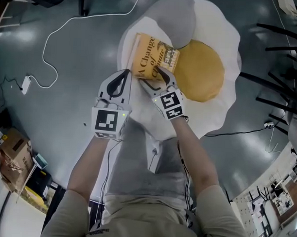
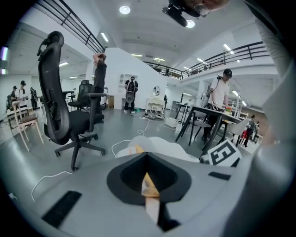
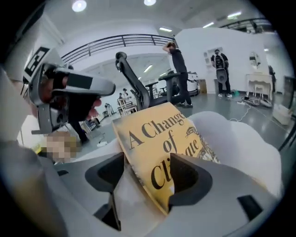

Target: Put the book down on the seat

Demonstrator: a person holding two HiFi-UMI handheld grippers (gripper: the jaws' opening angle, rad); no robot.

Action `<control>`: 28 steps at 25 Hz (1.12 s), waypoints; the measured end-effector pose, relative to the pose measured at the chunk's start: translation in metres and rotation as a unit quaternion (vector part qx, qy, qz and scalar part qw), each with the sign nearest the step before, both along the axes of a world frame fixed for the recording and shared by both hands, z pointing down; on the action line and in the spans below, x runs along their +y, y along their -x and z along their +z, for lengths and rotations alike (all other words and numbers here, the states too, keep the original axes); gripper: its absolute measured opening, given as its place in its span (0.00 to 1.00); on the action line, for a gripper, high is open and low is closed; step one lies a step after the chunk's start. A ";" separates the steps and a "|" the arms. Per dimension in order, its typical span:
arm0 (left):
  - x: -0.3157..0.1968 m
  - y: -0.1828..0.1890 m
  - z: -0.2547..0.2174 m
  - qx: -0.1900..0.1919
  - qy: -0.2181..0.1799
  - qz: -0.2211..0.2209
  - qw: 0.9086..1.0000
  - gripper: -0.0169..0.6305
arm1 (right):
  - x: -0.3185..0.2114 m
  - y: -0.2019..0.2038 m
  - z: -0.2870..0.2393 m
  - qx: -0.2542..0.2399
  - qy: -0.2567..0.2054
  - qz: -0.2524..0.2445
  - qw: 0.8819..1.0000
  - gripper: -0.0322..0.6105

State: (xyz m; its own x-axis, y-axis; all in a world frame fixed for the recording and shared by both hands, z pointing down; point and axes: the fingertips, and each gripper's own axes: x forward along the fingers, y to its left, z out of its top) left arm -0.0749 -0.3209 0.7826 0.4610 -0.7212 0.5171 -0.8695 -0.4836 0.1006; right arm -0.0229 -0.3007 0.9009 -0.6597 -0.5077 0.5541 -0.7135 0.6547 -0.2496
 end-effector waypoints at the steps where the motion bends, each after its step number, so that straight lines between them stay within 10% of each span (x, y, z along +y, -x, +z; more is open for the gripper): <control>1: 0.001 -0.001 0.001 0.001 0.002 0.001 1.000 0.04 | 0.000 -0.002 0.000 -0.010 0.006 0.005 1.000 0.52; 17: 0.009 -0.037 -0.010 -0.003 -0.005 0.049 0.999 0.04 | 0.020 -0.041 -0.018 -0.010 0.011 0.092 0.996 0.40; 28: 0.013 -0.054 -0.107 0.001 -0.027 0.062 0.998 0.04 | 0.018 -0.097 -0.156 -0.008 -0.050 0.168 0.984 0.30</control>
State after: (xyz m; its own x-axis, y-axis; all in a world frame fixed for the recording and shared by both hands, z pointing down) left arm -0.0212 -0.3078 0.6754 0.5503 -0.6848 0.4778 -0.8019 -0.5928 0.0741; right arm 0.0741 -0.2823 0.7450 -0.4526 -0.7501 0.4821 -0.8909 0.4034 -0.2088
